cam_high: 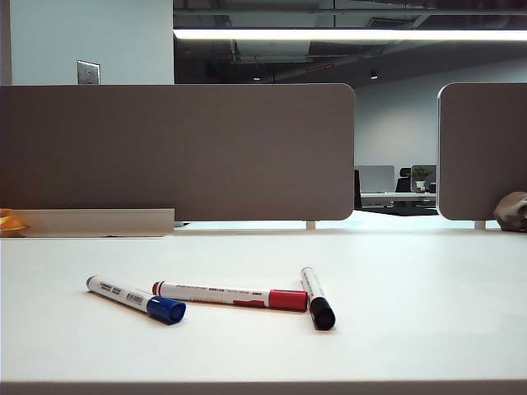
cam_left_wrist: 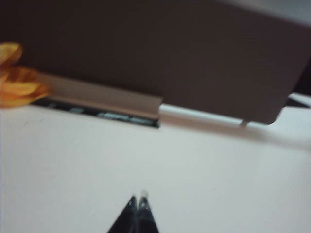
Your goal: Pick up the markers one by one and line them up horizontally in a straight line on the table.
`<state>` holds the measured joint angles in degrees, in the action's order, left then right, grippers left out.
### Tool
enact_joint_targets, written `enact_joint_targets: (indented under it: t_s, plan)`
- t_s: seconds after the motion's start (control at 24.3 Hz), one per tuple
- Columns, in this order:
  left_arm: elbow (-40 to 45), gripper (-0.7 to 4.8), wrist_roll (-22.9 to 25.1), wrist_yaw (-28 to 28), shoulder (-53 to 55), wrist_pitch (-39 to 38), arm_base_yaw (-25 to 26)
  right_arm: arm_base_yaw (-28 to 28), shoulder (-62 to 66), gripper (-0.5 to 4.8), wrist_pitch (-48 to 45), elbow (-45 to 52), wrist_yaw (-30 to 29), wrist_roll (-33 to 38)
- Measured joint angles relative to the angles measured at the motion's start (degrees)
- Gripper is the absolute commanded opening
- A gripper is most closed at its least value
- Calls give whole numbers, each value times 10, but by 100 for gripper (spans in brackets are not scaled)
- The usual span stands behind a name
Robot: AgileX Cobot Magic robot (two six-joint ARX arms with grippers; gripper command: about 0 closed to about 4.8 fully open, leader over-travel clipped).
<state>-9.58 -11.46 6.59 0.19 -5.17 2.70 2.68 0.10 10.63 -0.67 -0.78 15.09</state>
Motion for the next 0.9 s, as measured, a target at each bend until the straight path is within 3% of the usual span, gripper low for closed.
enact_joint_targets:
  t_s: [0.08,0.25,0.37,0.45,0.58,0.74,0.9]
  plan:
    - [-48,-5,-3,38,0,-14,0,0,1,-1,7,-27,-45,73]
    - [-102,-5,-6,94,0,-31,0,0,0,0,11,-88,-130,87]
    - [-136,-5,-9,147,0,-44,0,0,0,91,35,-150,-144,86]
    - [-136,-5,-10,162,0,-46,0,0,0,102,44,-160,-157,85]
    - [-136,-5,-11,180,1,-51,0,0,0,88,42,-166,-199,85]
    - [-136,-5,-12,190,1,-51,0,0,0,-7,44,-166,-234,85]
    - [-136,-5,-23,220,1,-52,0,0,0,-7,43,-166,-280,76]
